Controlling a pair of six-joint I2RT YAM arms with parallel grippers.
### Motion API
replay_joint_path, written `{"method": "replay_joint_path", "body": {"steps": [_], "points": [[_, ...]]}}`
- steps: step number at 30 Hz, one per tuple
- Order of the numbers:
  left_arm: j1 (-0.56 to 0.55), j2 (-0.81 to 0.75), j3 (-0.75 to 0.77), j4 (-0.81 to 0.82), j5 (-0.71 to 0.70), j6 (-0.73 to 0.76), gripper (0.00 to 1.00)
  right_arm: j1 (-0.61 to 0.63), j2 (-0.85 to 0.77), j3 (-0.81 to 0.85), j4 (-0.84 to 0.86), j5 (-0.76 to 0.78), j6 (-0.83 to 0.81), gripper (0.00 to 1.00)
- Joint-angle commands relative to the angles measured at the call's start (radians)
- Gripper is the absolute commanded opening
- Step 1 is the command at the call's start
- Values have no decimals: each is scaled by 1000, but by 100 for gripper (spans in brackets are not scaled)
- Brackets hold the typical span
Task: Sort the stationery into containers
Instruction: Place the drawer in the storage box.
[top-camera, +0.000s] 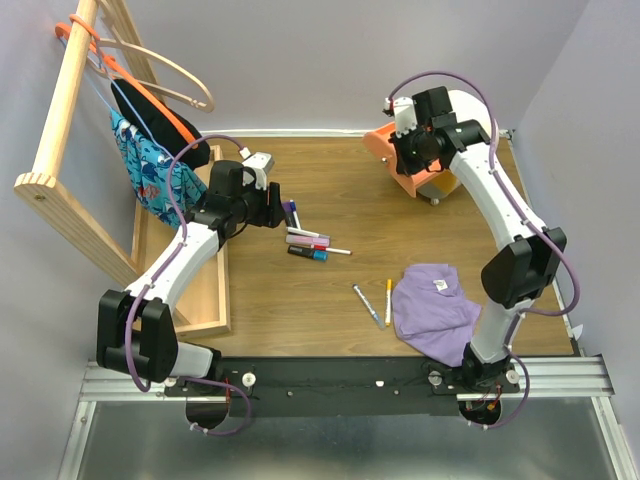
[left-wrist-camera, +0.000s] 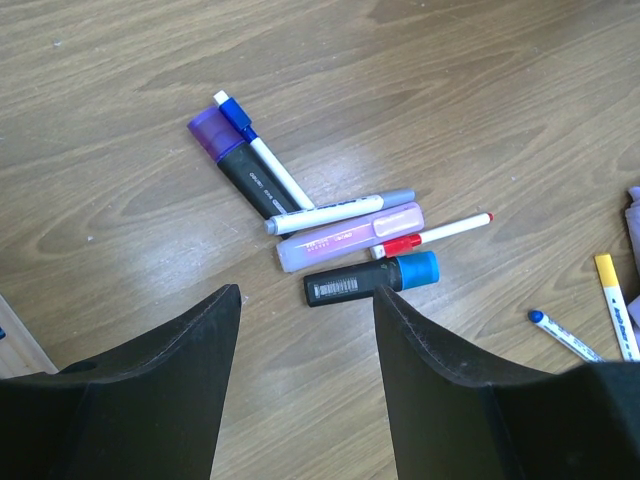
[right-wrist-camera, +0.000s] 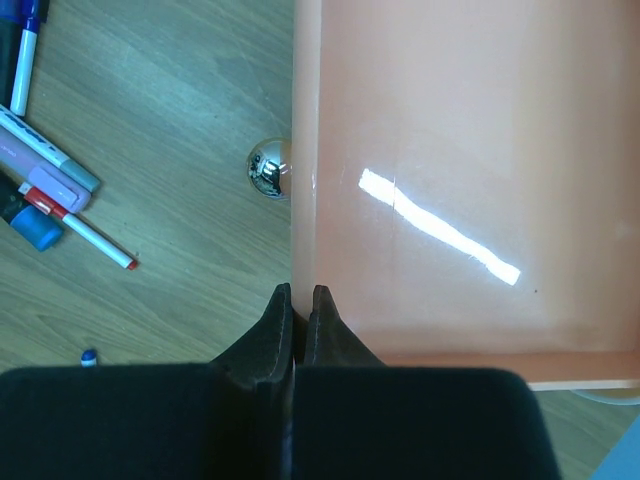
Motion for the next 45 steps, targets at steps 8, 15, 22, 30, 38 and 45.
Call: {"method": "replay_joint_path", "body": {"steps": [8, 15, 22, 30, 38, 45], "points": [[-10, 9, 22, 11, 19, -2, 65, -92, -128, -111, 172, -84, -45, 1], [-14, 6, 21, 6, 14, 4, 65, -94, -208, -246, 270, -134, -193, 1], [-16, 9, 18, 9, 17, -1, 65, -95, -229, -259, 281, -196, -202, 1], [-16, 15, 16, 12, 20, -5, 65, -131, -202, -193, 266, -156, -147, 1], [-20, 21, 19, 13, 25, -8, 65, -181, -145, -144, 247, -114, -194, 1], [-20, 25, 24, 9, 22, -7, 65, -204, -97, -116, 240, -98, -253, 1]]}}
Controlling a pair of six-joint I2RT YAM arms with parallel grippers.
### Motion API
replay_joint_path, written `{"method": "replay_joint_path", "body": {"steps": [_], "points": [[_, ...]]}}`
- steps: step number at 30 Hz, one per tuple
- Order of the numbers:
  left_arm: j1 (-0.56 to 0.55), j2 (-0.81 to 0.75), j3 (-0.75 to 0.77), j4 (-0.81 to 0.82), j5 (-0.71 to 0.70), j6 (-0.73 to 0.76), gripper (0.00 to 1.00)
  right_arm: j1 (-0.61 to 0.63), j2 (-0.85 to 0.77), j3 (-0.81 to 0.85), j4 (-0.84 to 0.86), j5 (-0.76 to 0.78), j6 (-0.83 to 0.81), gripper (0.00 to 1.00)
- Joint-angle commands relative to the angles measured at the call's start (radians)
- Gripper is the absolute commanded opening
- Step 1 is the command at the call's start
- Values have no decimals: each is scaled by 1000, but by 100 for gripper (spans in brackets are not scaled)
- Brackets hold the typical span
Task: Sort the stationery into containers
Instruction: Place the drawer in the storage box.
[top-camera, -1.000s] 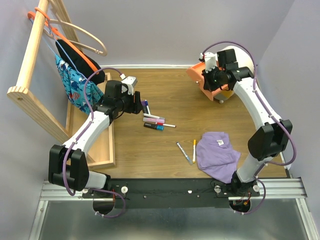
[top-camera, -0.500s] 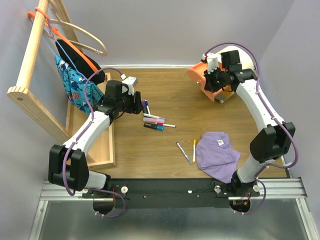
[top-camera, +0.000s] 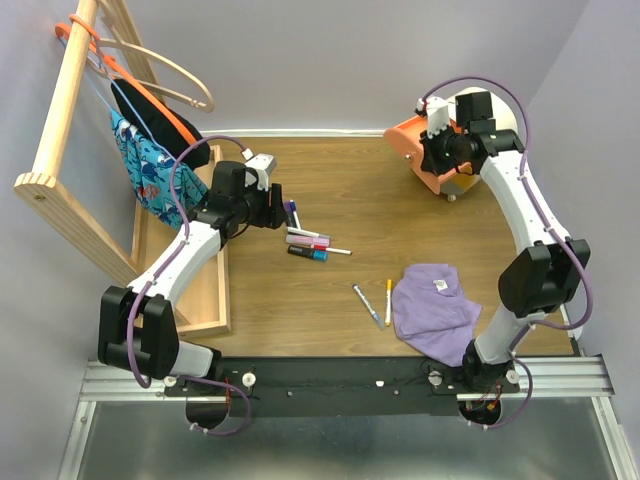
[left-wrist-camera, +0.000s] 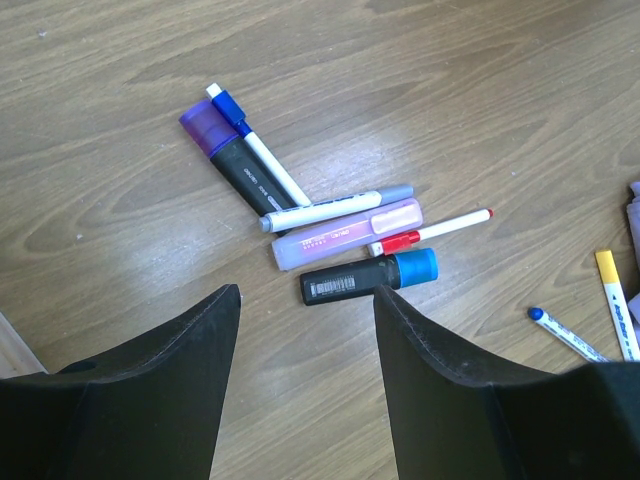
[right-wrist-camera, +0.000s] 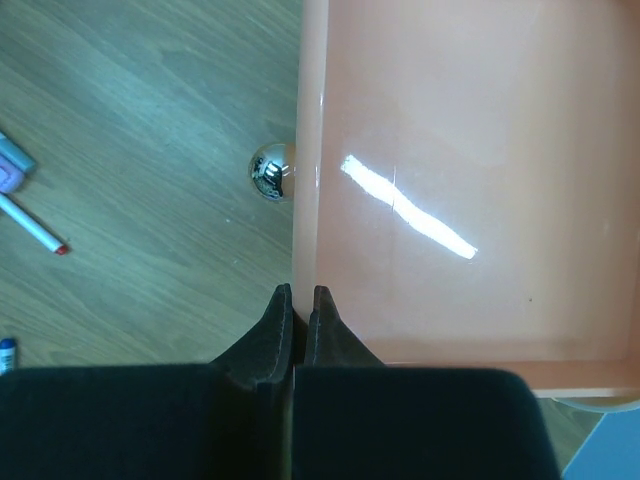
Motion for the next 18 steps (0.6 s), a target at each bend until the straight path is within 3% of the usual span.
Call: {"method": "replay_joint_path", "body": {"steps": [1, 10, 18], "points": [[-7, 9, 25, 9, 22, -2, 65, -24, 18, 65, 97, 82, -99, 1], [-7, 17, 27, 8, 26, -6, 65, -24, 13, 88, 43, 71, -191, 1], [-13, 20, 22, 15, 31, -12, 65, -25, -33, 88, -1, -91, -260, 1]]}}
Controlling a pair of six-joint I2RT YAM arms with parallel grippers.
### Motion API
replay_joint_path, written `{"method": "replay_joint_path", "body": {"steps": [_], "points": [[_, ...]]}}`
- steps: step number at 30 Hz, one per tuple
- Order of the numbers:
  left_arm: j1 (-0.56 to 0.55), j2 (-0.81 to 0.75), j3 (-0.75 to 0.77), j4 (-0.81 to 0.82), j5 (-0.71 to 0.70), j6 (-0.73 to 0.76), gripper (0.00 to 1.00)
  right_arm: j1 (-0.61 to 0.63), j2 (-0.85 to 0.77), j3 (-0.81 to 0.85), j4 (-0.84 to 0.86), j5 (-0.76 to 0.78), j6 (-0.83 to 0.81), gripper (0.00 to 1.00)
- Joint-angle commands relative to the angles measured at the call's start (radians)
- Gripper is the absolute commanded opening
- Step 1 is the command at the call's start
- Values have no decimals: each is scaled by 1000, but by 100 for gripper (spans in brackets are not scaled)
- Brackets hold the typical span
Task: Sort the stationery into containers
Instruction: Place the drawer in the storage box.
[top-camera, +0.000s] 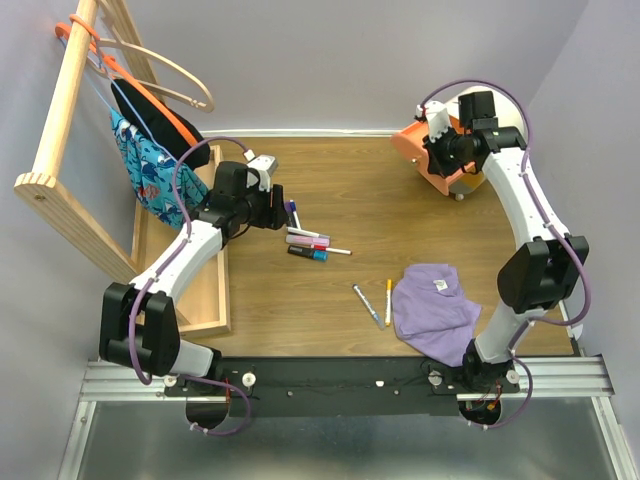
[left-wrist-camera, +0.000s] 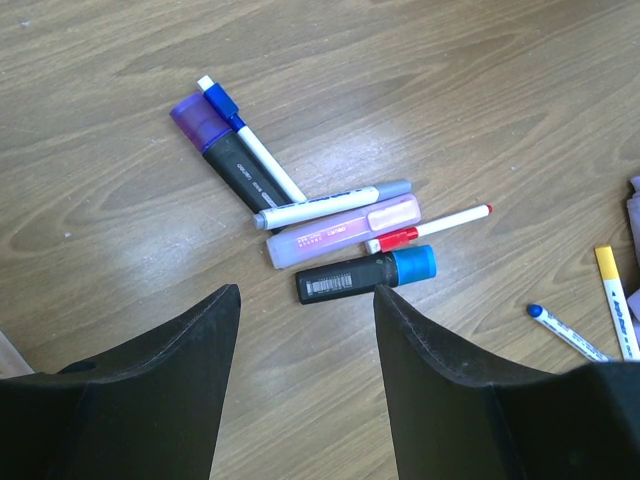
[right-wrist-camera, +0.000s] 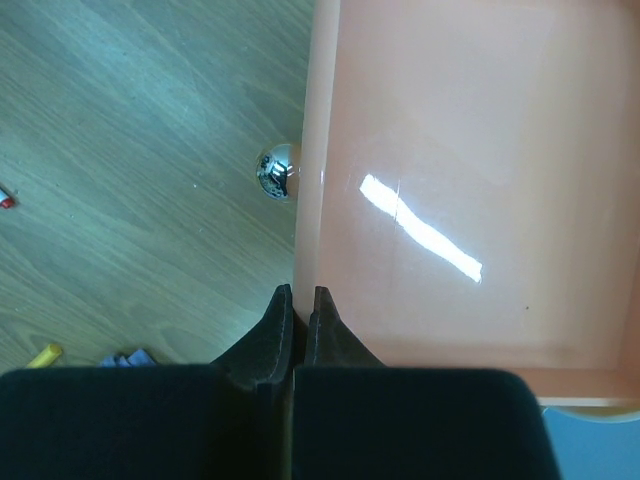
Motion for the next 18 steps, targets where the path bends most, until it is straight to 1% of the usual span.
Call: {"method": "replay_joint_path", "body": {"steps": [1, 3, 7, 12, 18], "points": [[-10, 4, 24, 15, 26, -8, 65, -6, -66, 53, 66, -110, -122, 1], [-10, 3, 22, 14, 26, -8, 65, -6, -69, 48, 65, -145, -132, 1], [-10, 1, 21, 14, 26, -8, 65, -6, -63, 57, 40, -160, -158, 0], [-10, 3, 17, 18, 27, -11, 65, -13, -49, 83, 34, -127, -161, 0], [-12, 9, 17, 20, 33, -11, 65, -32, -61, 70, 55, -82, -201, 1]]}}
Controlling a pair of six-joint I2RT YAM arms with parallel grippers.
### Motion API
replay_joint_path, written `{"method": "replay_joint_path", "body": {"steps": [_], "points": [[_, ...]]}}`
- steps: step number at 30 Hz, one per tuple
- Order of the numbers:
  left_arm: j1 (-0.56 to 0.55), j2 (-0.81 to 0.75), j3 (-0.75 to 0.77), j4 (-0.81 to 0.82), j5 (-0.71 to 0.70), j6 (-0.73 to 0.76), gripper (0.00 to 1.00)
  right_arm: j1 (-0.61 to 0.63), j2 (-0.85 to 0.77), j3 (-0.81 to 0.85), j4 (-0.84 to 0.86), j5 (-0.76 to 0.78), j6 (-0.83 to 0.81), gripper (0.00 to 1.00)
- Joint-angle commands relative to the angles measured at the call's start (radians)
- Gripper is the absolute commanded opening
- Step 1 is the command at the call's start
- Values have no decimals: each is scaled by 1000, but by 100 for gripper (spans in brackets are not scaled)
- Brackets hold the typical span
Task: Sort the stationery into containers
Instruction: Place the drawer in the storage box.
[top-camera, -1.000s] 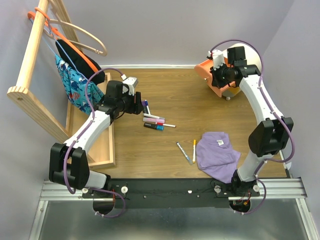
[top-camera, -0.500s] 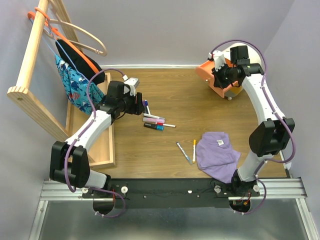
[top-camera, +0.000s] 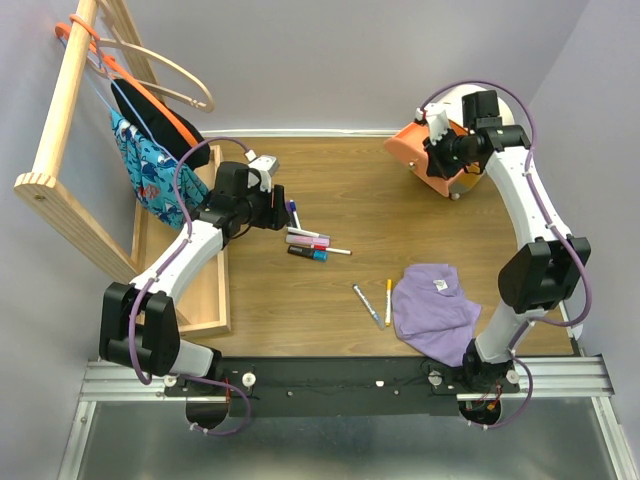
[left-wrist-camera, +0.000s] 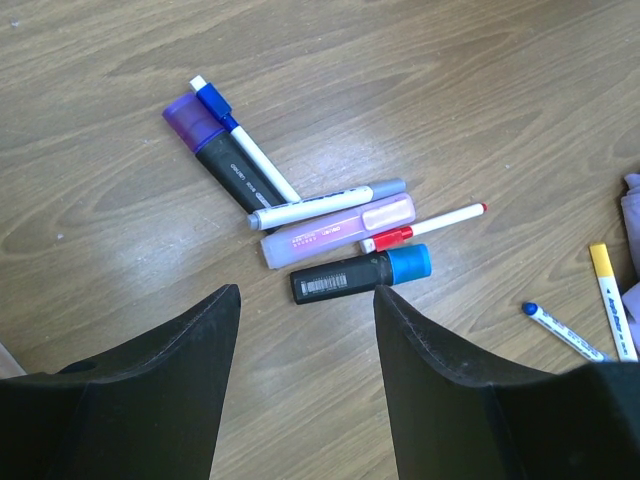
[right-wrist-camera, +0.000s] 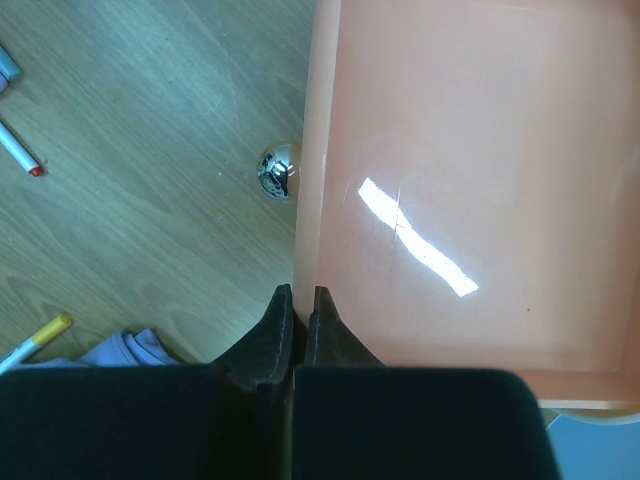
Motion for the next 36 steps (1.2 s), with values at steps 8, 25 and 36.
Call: {"method": "replay_joint_path", "body": {"steps": [8, 25, 36], "points": [[-11, 13, 22, 19, 30, -8, 65, -29, -66, 14, 162, 91, -137, 1], [-27, 19, 37, 10, 26, 2, 66, -29, -112, -41, 241, 138, -88, 36], [-39, 26, 44, 9, 32, -2, 66, -29, -106, -98, 245, 246, -107, 36]]}}
